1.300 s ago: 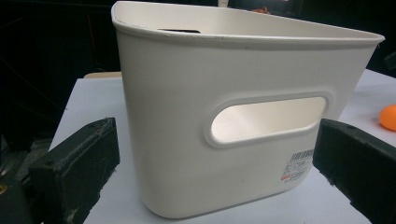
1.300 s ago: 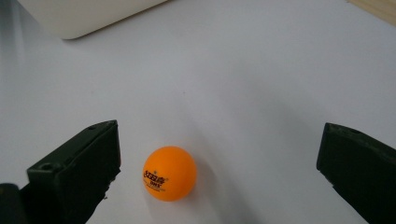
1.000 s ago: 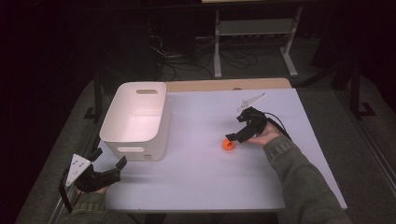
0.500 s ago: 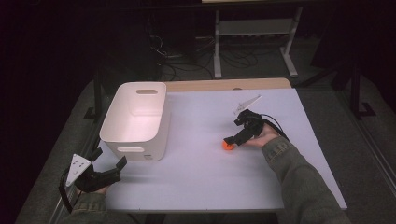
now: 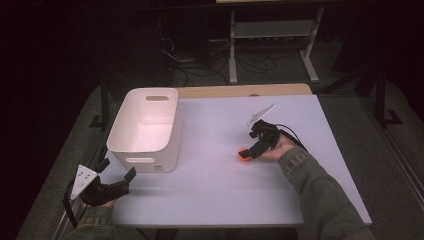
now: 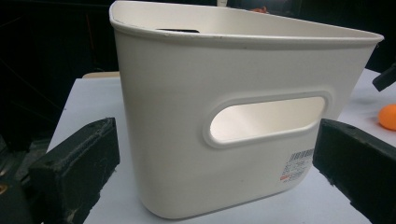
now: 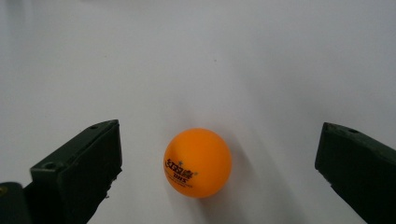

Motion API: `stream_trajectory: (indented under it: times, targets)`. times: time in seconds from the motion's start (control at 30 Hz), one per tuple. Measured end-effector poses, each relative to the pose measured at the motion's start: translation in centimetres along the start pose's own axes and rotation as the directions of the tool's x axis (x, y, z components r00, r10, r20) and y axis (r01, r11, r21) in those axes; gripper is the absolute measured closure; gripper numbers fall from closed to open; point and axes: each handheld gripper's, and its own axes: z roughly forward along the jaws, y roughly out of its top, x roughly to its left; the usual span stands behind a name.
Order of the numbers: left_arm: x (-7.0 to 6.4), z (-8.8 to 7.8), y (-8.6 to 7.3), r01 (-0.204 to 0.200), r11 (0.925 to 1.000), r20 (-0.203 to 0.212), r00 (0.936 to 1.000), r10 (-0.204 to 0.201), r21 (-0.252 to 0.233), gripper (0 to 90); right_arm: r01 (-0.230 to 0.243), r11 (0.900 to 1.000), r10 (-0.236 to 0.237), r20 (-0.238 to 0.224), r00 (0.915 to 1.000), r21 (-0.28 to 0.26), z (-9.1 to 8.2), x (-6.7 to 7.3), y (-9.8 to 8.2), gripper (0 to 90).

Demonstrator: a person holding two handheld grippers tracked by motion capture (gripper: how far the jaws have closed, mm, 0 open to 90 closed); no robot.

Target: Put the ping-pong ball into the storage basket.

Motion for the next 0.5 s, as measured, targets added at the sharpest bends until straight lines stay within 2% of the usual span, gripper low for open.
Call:
stream_trajectory:
  times: [0.13,0.3,0.5]
  targets:
    - [0.00,0.00,0.00,0.000,1.0000,0.000,1.0000,0.000,0.000,0.0,0.004,1.000,-0.003,-0.004,1.0000,0.018,0.39,0.04,-0.05,0.9]
    - [-0.02,0.02,0.00,0.000,1.0000,0.000,1.0000,0.000,0.000,0.0,0.023,0.999,-0.023,-0.018,0.9996,0.034,0.59,0.00,-0.09,5.7]
    - [-0.03,0.03,0.00,0.001,1.0000,0.001,1.0000,-0.001,0.000,0.0,0.012,0.997,-0.008,-0.048,0.9988,0.072,0.88,-0.26,-0.31,12.0]
